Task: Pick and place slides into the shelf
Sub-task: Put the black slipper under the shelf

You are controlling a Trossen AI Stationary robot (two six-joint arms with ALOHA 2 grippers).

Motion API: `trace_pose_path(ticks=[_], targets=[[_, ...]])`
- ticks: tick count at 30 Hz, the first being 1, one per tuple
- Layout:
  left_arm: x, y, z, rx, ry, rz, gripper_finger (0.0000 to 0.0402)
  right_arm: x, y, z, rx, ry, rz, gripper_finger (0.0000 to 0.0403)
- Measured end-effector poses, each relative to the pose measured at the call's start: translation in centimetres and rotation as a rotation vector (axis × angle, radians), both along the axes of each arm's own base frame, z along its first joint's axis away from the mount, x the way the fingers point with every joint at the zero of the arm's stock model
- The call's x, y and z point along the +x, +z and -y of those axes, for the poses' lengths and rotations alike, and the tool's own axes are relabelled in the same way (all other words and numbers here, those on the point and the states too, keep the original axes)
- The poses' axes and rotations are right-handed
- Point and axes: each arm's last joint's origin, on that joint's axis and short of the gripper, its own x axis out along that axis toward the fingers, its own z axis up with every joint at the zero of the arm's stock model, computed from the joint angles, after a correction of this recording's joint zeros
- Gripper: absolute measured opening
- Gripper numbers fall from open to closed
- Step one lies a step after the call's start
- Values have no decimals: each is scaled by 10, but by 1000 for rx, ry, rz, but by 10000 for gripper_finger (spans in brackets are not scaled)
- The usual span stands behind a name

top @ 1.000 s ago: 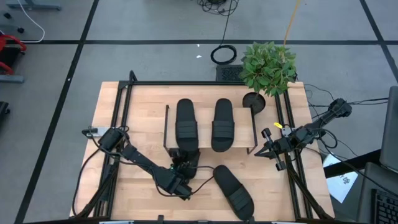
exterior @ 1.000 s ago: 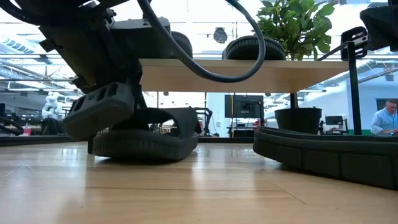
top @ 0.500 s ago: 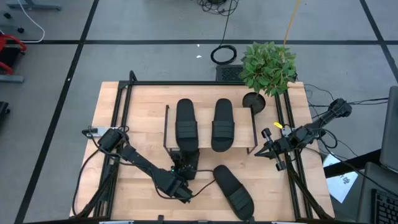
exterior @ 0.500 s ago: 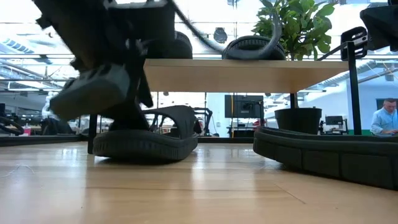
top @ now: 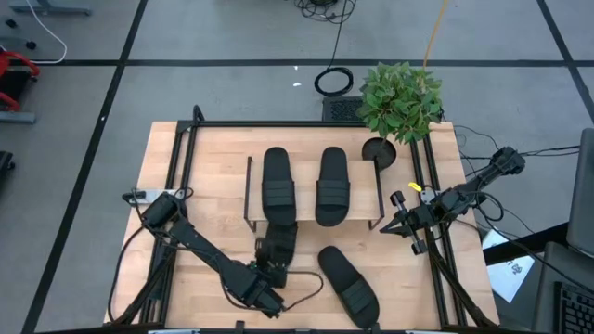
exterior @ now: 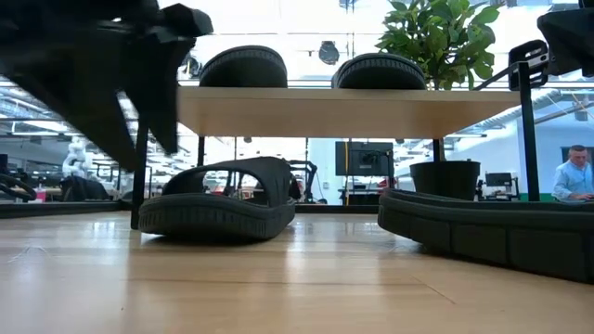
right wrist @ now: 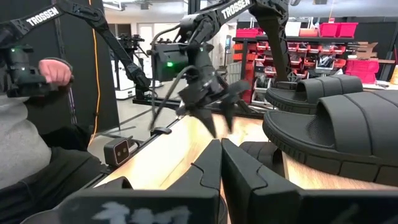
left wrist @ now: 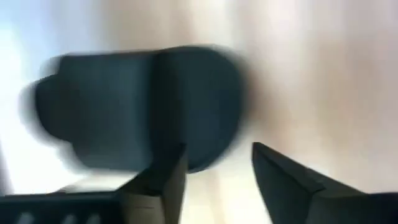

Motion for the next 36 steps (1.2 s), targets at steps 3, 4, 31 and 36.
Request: trace_pose_path(ticks=[3, 4, 31, 36], targets=[[2, -4, 5, -95, -51, -28, 114, 0, 0, 0, 0, 0, 0, 0], [4, -4, 6, -115, -65, -26, 91, 0, 0, 0, 0, 0, 0, 0], [24, -6, -1, -255, -123, 4, 0, 0, 0, 0, -2, -1, 1, 0], [21, -17, -4, -232, -114, -18, 0, 0, 0, 0, -3, 0, 0, 0]])
